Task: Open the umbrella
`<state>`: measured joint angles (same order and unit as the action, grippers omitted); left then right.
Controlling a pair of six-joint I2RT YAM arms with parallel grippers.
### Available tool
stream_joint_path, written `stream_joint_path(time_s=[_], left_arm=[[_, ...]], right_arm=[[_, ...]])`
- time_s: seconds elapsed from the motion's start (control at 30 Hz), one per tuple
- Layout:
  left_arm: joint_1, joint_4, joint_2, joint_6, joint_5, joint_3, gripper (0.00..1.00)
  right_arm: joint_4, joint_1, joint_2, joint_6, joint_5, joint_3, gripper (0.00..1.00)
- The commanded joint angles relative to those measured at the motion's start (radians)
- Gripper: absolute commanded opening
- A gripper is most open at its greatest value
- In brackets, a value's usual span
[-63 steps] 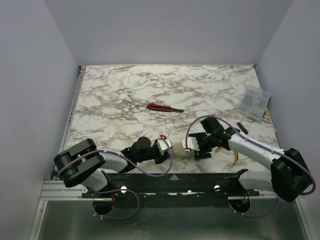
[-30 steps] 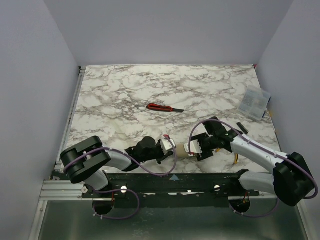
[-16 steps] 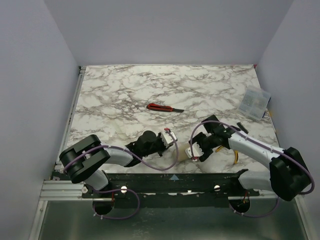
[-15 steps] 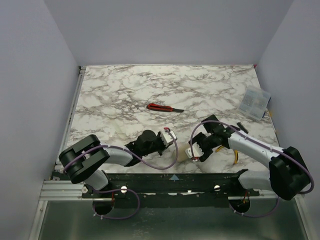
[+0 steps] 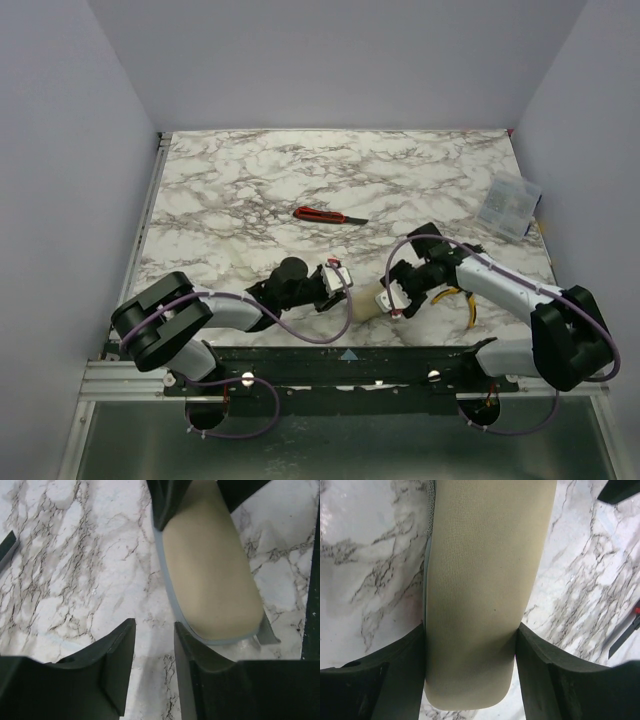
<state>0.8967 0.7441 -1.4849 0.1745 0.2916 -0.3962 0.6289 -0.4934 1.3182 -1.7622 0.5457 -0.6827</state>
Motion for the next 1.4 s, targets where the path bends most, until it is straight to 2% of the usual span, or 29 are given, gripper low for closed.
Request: stream_joint_path(time_s=[0.0, 0.03, 0.07, 0.2, 0.37, 0.6, 0.77, 0.9, 1.0, 1.13, 1.27, 1.37], left_arm=[[0.001, -0.041, 0.04, 0.066, 0.172, 0.021, 0.4], [0.001, -0.041, 0.034, 0.067, 0.188, 0.019, 0.4], [0.001, -0.046, 0.023, 0.06, 0.196, 0.008, 0.38], [0.003, -0.047, -0.015, 0.05, 0.229, -0.019, 0.35], [0.014, -0.023, -0.062, 0.059, 0.254, -0.044, 0.34], [0.051, 0.002, -0.12, 0.106, 0.286, -0.093, 0.32], [0.071, 0.015, -0.184, 0.084, 0.271, -0.162, 0.32], [0.079, 0.025, -0.193, 0.069, 0.27, -0.18, 0.34], [0.079, 0.035, -0.158, 0.06, 0.241, -0.14, 0.34], [0.077, 0.044, -0.121, 0.005, 0.12, -0.082, 0.39], [0.077, 0.039, -0.109, -0.05, 0.016, -0.056, 0.41], [0.077, 0.041, -0.106, -0.048, -0.001, -0.043, 0.44]], right_arm=[[0.049, 0.043, -0.014, -0.142, 0.042, 0.013, 0.59], [0.039, 0.042, -0.006, -0.127, 0.049, 0.004, 0.7], [0.019, 0.042, -0.002, -0.095, 0.06, -0.011, 0.77], [-0.059, 0.044, -0.016, 0.141, 0.063, -0.081, 0.91], [-0.019, 0.049, -0.139, 0.405, -0.011, -0.114, 0.93], [0.166, 0.1, -0.245, 0.825, -0.191, -0.149, 0.93], [0.21, 0.145, -0.164, 1.208, -0.223, -0.26, 0.93], [0.237, 0.167, -0.044, 1.434, -0.193, -0.364, 0.93], [0.258, 0.184, 0.063, 1.567, -0.17, -0.439, 0.93], [0.289, 0.207, 0.195, 1.661, -0.135, -0.529, 0.94], [0.28, 0.219, 0.239, 1.69, -0.146, -0.505, 0.97], [0.292, 0.223, 0.272, 1.718, -0.072, -0.47, 0.97]])
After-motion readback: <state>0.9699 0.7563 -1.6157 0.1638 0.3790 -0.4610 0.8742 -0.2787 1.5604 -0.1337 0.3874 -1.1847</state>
